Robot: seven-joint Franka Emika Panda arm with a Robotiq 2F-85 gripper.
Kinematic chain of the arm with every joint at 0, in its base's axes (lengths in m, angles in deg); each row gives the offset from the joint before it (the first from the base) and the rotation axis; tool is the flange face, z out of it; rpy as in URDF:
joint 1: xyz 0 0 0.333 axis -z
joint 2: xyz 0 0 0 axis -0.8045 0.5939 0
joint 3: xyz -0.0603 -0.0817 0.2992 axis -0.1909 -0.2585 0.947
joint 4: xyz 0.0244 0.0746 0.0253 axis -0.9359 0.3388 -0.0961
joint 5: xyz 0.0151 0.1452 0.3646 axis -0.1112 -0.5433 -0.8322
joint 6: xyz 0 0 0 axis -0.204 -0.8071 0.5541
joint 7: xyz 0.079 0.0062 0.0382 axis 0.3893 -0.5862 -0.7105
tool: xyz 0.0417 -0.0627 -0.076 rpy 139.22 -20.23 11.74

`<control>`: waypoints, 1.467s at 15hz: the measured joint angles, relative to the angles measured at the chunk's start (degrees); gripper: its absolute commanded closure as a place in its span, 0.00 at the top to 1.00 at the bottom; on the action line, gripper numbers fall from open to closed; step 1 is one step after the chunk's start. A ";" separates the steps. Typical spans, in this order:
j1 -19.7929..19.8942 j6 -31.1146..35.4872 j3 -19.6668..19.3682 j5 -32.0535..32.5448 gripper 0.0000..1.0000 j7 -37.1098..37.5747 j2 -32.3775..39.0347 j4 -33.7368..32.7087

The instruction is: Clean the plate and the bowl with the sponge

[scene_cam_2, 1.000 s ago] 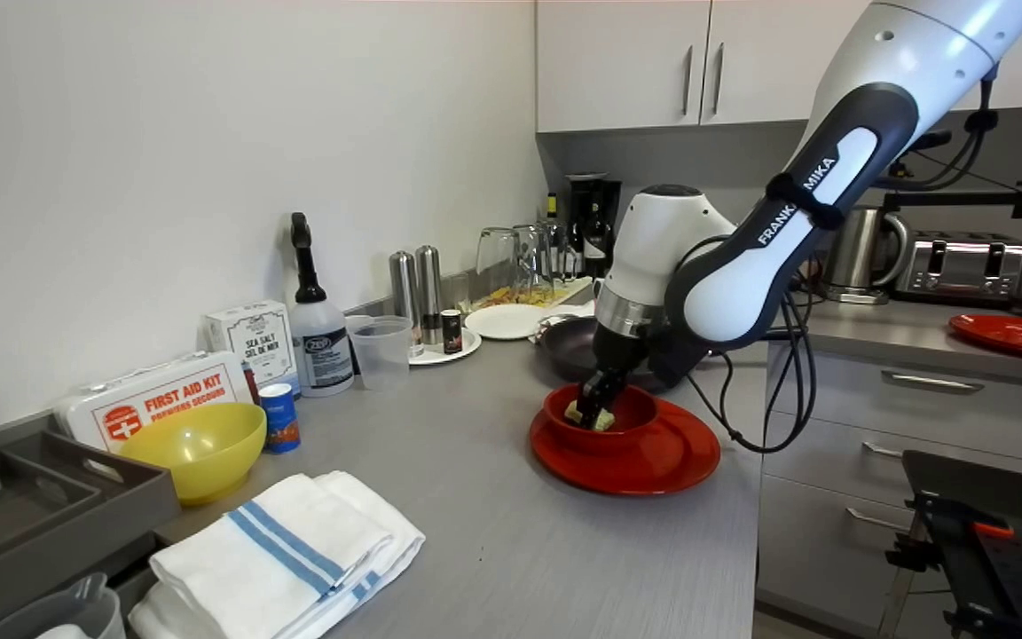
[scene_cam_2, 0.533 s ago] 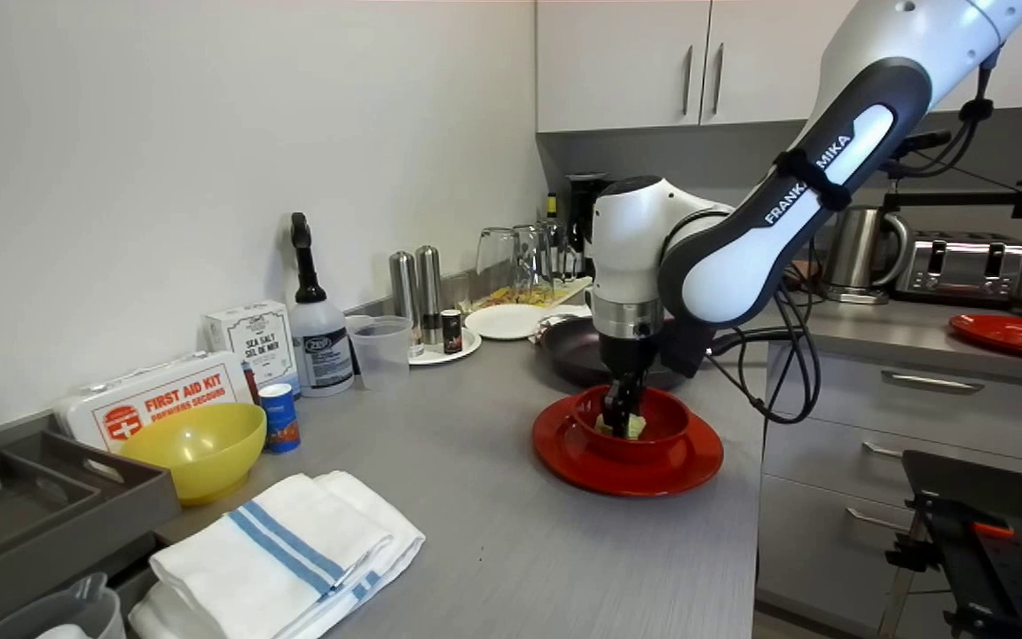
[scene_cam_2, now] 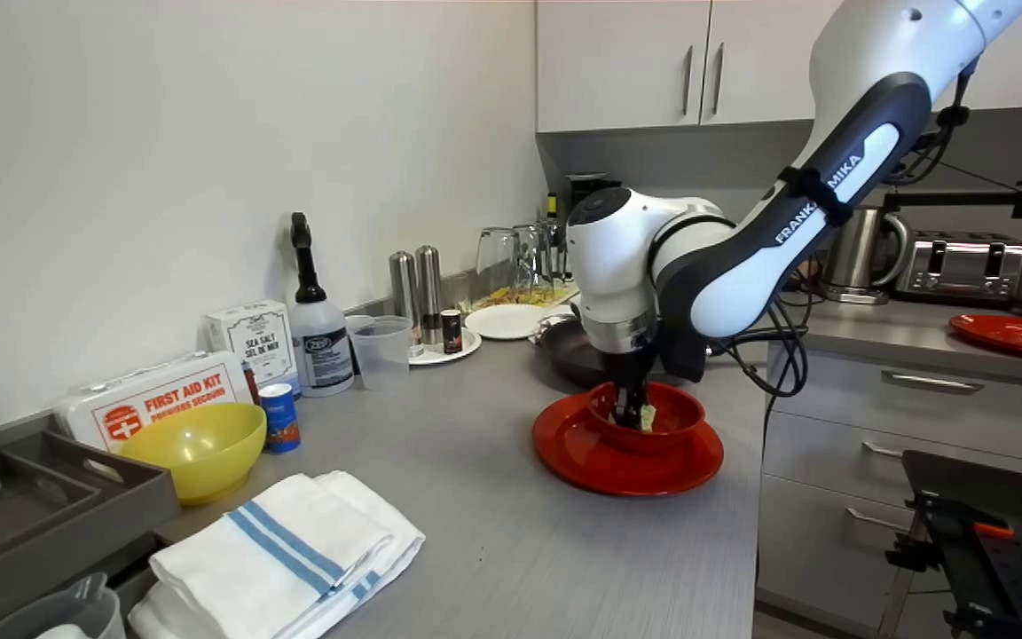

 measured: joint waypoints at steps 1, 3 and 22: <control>-0.06 -0.10 0.01 2.38 0.25 0.85 0.30 -0.24; -0.14 -0.05 0.03 6.51 0.25 2.62 0.95 -0.67; 8.68 4.33 11.77 -26.18 0.25 -3.75 0.51 -1.99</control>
